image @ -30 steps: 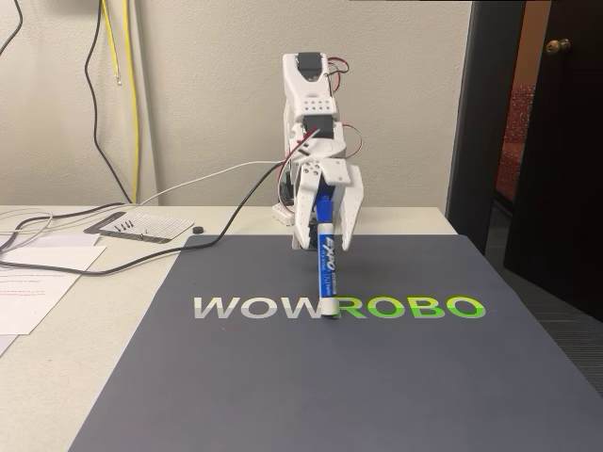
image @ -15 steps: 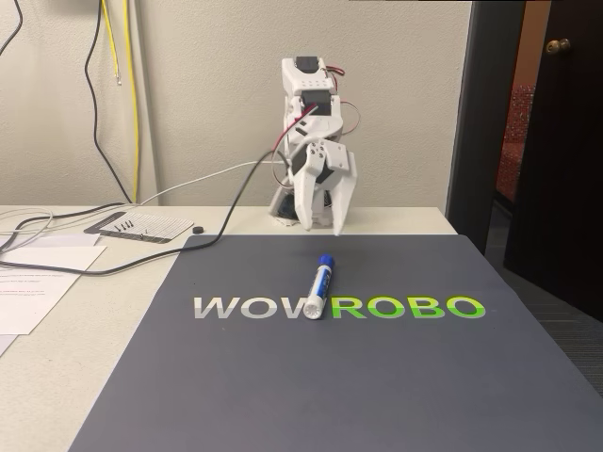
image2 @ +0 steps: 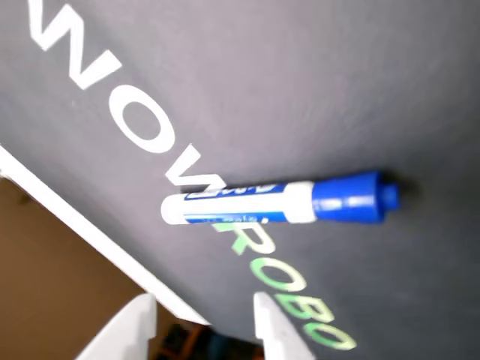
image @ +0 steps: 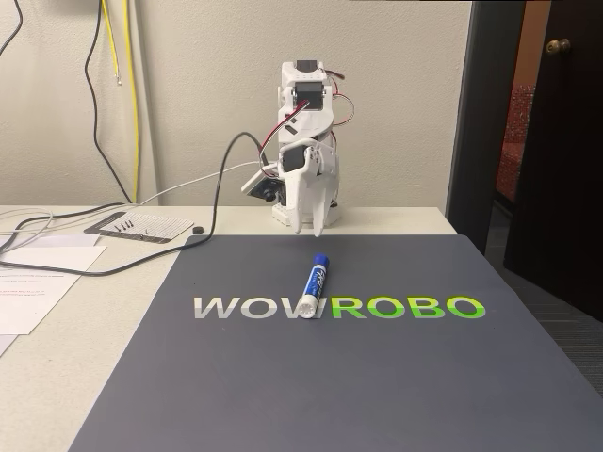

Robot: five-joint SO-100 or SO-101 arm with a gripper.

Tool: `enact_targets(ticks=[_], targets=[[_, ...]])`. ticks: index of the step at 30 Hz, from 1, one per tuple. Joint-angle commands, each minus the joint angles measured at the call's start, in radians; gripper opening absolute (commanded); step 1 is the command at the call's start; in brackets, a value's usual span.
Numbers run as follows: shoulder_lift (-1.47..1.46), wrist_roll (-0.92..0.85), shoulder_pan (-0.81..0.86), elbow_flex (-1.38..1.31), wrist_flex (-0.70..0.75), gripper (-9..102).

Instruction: Pick up the blue marker.

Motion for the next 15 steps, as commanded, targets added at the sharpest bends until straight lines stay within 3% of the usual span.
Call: enact_targets(ticks=[1,8,15], targets=[[0.026,-0.189,0.009,-0.003,0.009,18],[0.014,-0.670,-0.011,0.002,-0.040,19],[-0.026,-0.977,-0.044,0.058,-0.189,16]])
